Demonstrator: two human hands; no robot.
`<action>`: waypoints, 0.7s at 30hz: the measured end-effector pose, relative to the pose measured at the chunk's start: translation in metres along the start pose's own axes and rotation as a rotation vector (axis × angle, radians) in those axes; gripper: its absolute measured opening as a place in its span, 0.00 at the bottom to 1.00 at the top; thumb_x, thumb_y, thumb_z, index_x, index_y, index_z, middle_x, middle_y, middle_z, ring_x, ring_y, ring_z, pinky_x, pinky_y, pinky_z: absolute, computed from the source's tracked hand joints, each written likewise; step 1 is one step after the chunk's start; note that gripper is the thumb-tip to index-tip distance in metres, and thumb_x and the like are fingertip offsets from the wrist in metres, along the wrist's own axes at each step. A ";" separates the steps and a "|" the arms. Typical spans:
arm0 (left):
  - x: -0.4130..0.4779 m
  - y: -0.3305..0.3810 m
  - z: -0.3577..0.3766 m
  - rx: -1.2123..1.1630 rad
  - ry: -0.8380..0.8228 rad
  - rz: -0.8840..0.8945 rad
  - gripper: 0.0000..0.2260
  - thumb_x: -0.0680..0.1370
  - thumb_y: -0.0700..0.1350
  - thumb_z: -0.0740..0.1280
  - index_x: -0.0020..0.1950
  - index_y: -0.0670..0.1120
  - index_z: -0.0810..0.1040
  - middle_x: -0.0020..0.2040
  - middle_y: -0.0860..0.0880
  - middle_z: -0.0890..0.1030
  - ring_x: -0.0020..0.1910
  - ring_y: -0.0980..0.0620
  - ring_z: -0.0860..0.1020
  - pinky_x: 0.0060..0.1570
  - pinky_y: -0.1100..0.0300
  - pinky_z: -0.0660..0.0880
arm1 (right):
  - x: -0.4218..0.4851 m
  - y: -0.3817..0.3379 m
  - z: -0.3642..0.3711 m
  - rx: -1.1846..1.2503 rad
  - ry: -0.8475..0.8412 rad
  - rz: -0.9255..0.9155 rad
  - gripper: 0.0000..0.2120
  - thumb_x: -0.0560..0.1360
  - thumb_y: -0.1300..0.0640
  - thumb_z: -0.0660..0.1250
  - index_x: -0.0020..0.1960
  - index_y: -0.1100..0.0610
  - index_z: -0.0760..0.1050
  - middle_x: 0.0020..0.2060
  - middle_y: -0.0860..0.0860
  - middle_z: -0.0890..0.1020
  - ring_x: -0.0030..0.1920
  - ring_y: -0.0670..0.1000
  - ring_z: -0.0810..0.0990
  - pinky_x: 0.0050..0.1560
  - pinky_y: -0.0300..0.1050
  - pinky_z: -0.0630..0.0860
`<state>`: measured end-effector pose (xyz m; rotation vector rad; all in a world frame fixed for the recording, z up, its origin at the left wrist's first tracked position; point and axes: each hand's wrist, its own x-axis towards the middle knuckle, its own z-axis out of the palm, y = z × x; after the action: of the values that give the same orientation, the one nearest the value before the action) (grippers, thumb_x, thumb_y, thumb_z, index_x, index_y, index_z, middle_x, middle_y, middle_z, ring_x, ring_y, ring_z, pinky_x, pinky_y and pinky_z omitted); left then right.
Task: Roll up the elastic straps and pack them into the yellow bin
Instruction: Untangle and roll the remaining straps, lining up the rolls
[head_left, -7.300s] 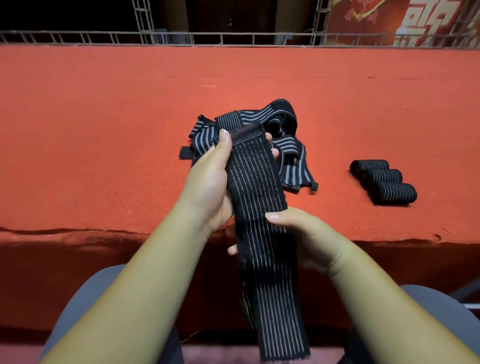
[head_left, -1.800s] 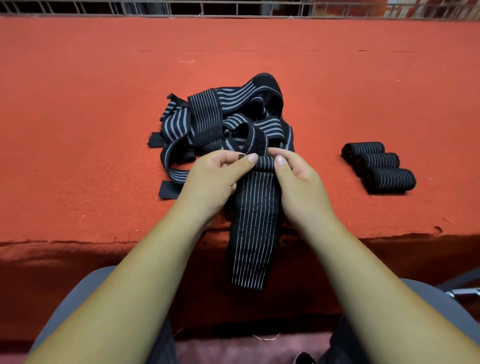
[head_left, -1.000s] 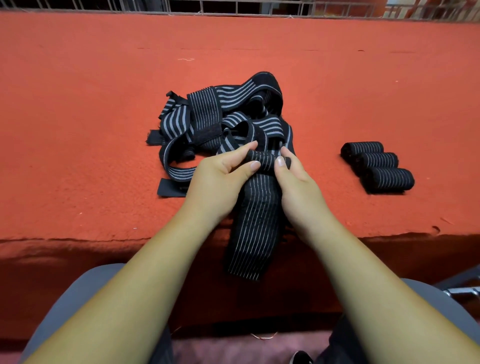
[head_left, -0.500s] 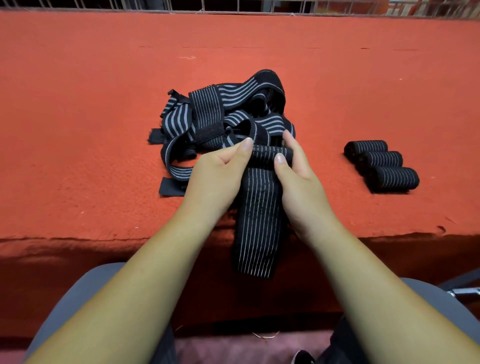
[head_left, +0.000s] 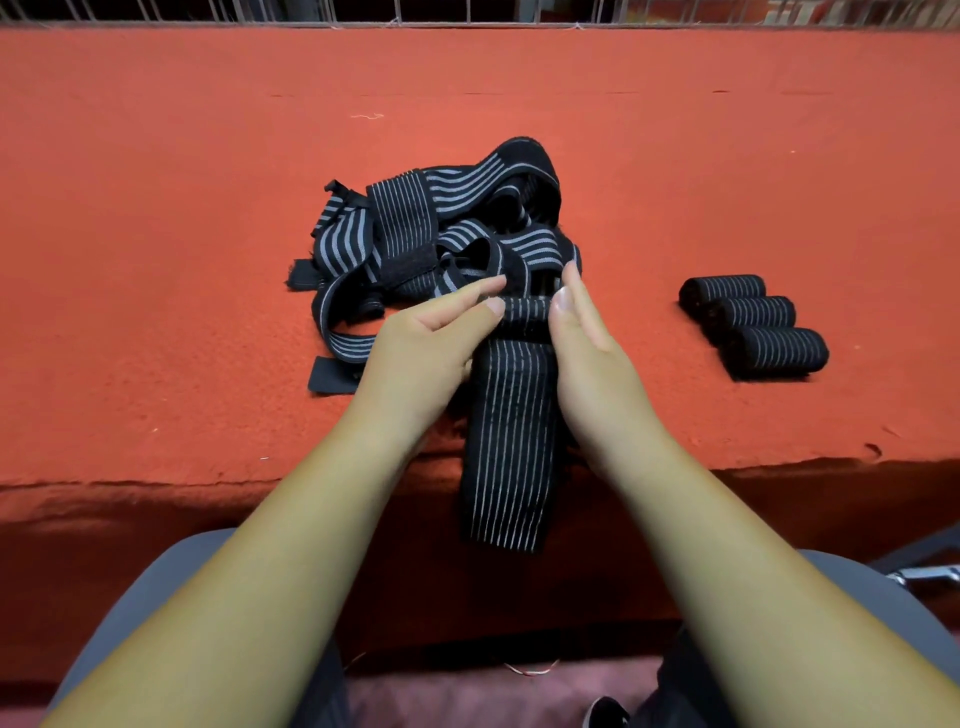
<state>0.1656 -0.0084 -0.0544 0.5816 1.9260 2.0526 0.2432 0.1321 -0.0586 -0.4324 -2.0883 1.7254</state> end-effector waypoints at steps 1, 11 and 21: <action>0.002 -0.001 -0.002 -0.016 -0.021 0.008 0.17 0.77 0.55 0.75 0.66 0.61 0.87 0.55 0.45 0.80 0.56 0.47 0.74 0.67 0.36 0.74 | 0.000 0.001 -0.001 0.011 0.005 0.000 0.27 0.88 0.37 0.54 0.86 0.38 0.58 0.82 0.36 0.66 0.81 0.37 0.64 0.85 0.47 0.58; 0.003 -0.005 -0.004 0.053 -0.054 0.078 0.21 0.81 0.33 0.73 0.72 0.47 0.83 0.64 0.49 0.88 0.68 0.50 0.83 0.74 0.46 0.75 | 0.005 0.006 -0.002 -0.040 0.062 -0.005 0.23 0.89 0.39 0.53 0.76 0.47 0.75 0.68 0.42 0.81 0.69 0.44 0.78 0.72 0.46 0.72; 0.005 -0.008 0.002 0.070 -0.051 -0.015 0.22 0.77 0.68 0.73 0.66 0.59 0.86 0.59 0.34 0.86 0.53 0.43 0.79 0.65 0.22 0.74 | 0.004 0.007 -0.004 -0.067 0.096 -0.152 0.11 0.89 0.54 0.61 0.67 0.46 0.77 0.60 0.43 0.84 0.61 0.42 0.81 0.64 0.43 0.75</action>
<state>0.1617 -0.0038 -0.0613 0.6263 1.9732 1.9493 0.2414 0.1383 -0.0648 -0.3580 -2.0583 1.5230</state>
